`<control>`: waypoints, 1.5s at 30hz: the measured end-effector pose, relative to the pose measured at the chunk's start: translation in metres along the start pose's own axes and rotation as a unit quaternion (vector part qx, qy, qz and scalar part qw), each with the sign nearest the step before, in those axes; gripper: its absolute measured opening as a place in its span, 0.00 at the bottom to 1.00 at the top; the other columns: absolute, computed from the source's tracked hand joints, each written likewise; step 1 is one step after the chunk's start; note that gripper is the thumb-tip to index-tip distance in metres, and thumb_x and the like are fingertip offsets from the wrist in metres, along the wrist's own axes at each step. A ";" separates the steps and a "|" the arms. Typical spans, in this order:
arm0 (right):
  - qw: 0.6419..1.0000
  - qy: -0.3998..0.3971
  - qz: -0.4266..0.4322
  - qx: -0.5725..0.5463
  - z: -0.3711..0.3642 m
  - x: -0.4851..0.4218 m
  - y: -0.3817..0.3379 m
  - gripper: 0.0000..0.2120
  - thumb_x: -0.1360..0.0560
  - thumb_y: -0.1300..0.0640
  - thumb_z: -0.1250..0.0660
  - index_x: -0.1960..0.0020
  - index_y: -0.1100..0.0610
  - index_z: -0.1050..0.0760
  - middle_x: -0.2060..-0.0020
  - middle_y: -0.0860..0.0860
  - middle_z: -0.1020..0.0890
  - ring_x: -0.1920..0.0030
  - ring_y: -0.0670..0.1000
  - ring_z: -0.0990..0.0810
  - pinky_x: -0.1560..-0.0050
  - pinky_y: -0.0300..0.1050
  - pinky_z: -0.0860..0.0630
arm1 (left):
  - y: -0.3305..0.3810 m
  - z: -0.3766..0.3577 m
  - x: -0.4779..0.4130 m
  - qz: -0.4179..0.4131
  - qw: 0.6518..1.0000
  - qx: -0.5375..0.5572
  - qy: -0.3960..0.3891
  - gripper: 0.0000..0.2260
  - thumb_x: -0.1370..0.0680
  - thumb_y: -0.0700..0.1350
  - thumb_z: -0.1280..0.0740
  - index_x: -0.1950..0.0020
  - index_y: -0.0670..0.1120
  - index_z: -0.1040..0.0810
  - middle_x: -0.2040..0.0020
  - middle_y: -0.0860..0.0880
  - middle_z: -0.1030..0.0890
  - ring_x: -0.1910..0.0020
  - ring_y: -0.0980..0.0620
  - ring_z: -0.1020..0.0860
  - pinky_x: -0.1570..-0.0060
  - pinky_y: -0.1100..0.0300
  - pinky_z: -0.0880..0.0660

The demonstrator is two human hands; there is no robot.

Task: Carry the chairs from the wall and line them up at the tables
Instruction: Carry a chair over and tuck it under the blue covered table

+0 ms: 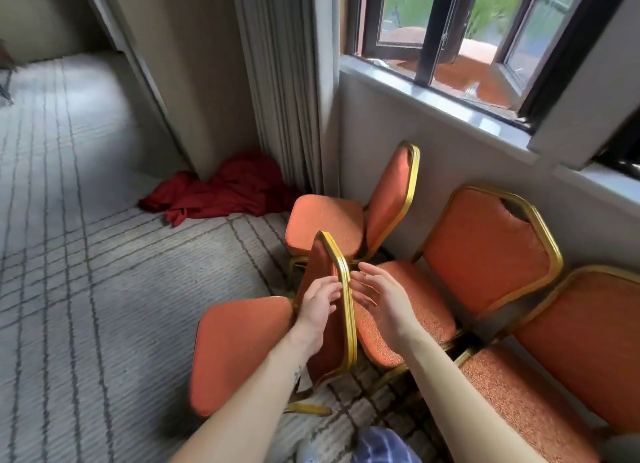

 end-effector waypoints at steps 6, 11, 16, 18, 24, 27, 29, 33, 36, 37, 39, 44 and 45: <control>0.993 -0.029 -0.025 0.108 0.006 -0.074 0.006 0.13 0.19 0.62 0.37 0.38 0.56 0.20 0.46 0.56 0.14 0.49 0.52 0.16 0.43 0.48 0.21 | -0.017 -0.012 -0.051 0.056 0.998 -0.002 0.042 0.07 0.15 0.47 0.39 0.38 0.53 0.25 0.42 0.52 0.22 0.44 0.59 0.25 0.49 0.61 0.29; 0.976 -0.090 -0.051 0.191 0.003 -0.135 0.009 0.14 0.19 0.64 0.40 0.38 0.57 0.20 0.47 0.57 0.15 0.54 0.48 0.17 0.49 0.43 0.20 | -0.035 -0.024 -0.089 0.100 0.992 -0.008 0.082 0.12 0.15 0.49 0.39 0.32 0.52 0.28 0.38 0.51 0.23 0.42 0.58 0.25 0.52 0.64 0.30; 0.950 -0.150 -0.076 0.261 -0.007 -0.179 0.017 0.14 0.20 0.65 0.40 0.40 0.57 0.20 0.52 0.53 0.15 0.53 0.50 0.18 0.41 0.53 0.20 | -0.048 -0.036 -0.114 0.137 0.985 -0.024 0.102 0.17 0.18 0.49 0.34 0.30 0.54 0.31 0.36 0.51 0.23 0.36 0.51 0.25 0.38 0.54 0.30; 0.936 -0.173 -0.067 0.298 -0.013 -0.191 0.017 0.13 0.21 0.64 0.38 0.42 0.54 0.19 0.51 0.52 0.14 0.50 0.50 0.17 0.41 0.50 0.21 | -0.049 -0.040 -0.119 0.147 0.981 -0.076 0.099 0.19 0.20 0.46 0.32 0.30 0.52 0.30 0.40 0.53 0.21 0.37 0.51 0.24 0.37 0.53 0.29; 0.862 -0.268 -0.035 0.429 -0.034 -0.205 0.027 0.18 0.23 0.67 0.41 0.43 0.50 0.20 0.51 0.49 0.14 0.46 0.48 0.17 0.41 0.46 0.21 | -0.040 -0.034 -0.124 0.155 0.950 -0.231 0.144 0.25 0.22 0.48 0.31 0.26 0.52 0.32 0.32 0.51 0.23 0.29 0.47 0.28 0.27 0.47 0.35; 0.824 -0.315 0.005 0.471 -0.047 -0.206 0.030 0.21 0.26 0.69 0.42 0.43 0.50 0.20 0.51 0.47 0.15 0.47 0.46 0.17 0.40 0.49 0.20 | -0.038 -0.027 -0.119 0.152 0.940 -0.246 0.179 0.24 0.20 0.49 0.33 0.25 0.53 0.32 0.30 0.50 0.23 0.28 0.45 0.28 0.25 0.46 0.38; 0.796 -0.352 0.037 0.490 -0.062 -0.200 0.031 0.22 0.28 0.71 0.42 0.44 0.52 0.20 0.51 0.46 0.15 0.47 0.44 0.17 0.40 0.47 0.20 | -0.034 -0.016 -0.113 0.143 0.933 -0.245 0.223 0.23 0.21 0.51 0.32 0.26 0.54 0.30 0.31 0.51 0.22 0.29 0.46 0.27 0.27 0.48 0.35; 0.747 -0.414 0.106 0.509 -0.108 -0.183 0.033 0.23 0.29 0.73 0.42 0.43 0.54 0.20 0.52 0.48 0.16 0.48 0.45 0.19 0.45 0.40 0.22 | -0.015 0.021 -0.096 0.119 0.908 -0.251 0.313 0.20 0.25 0.52 0.31 0.33 0.54 0.24 0.39 0.51 0.17 0.37 0.47 0.20 0.35 0.51 0.25; 0.718 -0.444 0.157 0.512 -0.144 -0.170 0.036 0.24 0.32 0.70 0.42 0.43 0.52 0.19 0.50 0.46 0.17 0.45 0.46 0.21 0.44 0.39 0.27 | 0.005 0.056 -0.083 0.094 0.888 -0.265 0.365 0.17 0.27 0.53 0.31 0.39 0.53 0.21 0.48 0.50 0.14 0.45 0.46 0.17 0.48 0.53 0.21; 0.697 -0.459 0.185 0.519 -0.159 -0.165 0.040 0.24 0.33 0.67 0.42 0.43 0.51 0.19 0.49 0.45 0.17 0.44 0.47 0.22 0.42 0.43 0.28 | 0.012 0.071 -0.076 0.088 0.879 -0.273 0.381 0.16 0.27 0.52 0.31 0.40 0.53 0.20 0.49 0.49 0.14 0.46 0.45 0.17 0.50 0.54 0.21; 0.642 -0.479 0.247 0.546 -0.181 -0.158 0.046 0.25 0.35 0.62 0.42 0.43 0.46 0.20 0.48 0.42 0.18 0.40 0.49 0.26 0.39 0.48 0.34 | 0.024 0.091 -0.068 0.078 0.864 -0.299 0.398 0.15 0.26 0.51 0.31 0.40 0.50 0.20 0.48 0.45 0.14 0.45 0.42 0.18 0.51 0.52 0.23; 0.546 -0.535 0.333 0.551 -0.237 -0.152 0.066 0.23 0.35 0.57 0.38 0.42 0.47 0.20 0.48 0.42 0.18 0.40 0.51 0.24 0.30 0.55 0.36 | 0.041 0.145 -0.030 0.077 0.806 -0.359 0.464 0.10 0.25 0.51 0.32 0.49 0.46 0.20 0.51 0.42 0.15 0.45 0.39 0.19 0.49 0.51 0.27; 0.533 -0.541 0.345 0.551 -0.250 -0.150 0.071 0.21 0.34 0.54 0.38 0.41 0.46 0.21 0.48 0.42 0.19 0.40 0.51 0.23 0.30 0.58 0.36 | 0.044 0.158 -0.018 0.082 0.792 -0.369 0.480 0.09 0.24 0.51 0.32 0.51 0.46 0.21 0.51 0.42 0.15 0.46 0.39 0.19 0.48 0.52 0.28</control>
Point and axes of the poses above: each hand's wrist, its own x-axis away from the middle knuckle, its own z-axis out of the back of the hand, y = z × x, the point moved 9 cm from there along -x, towards the middle knuckle
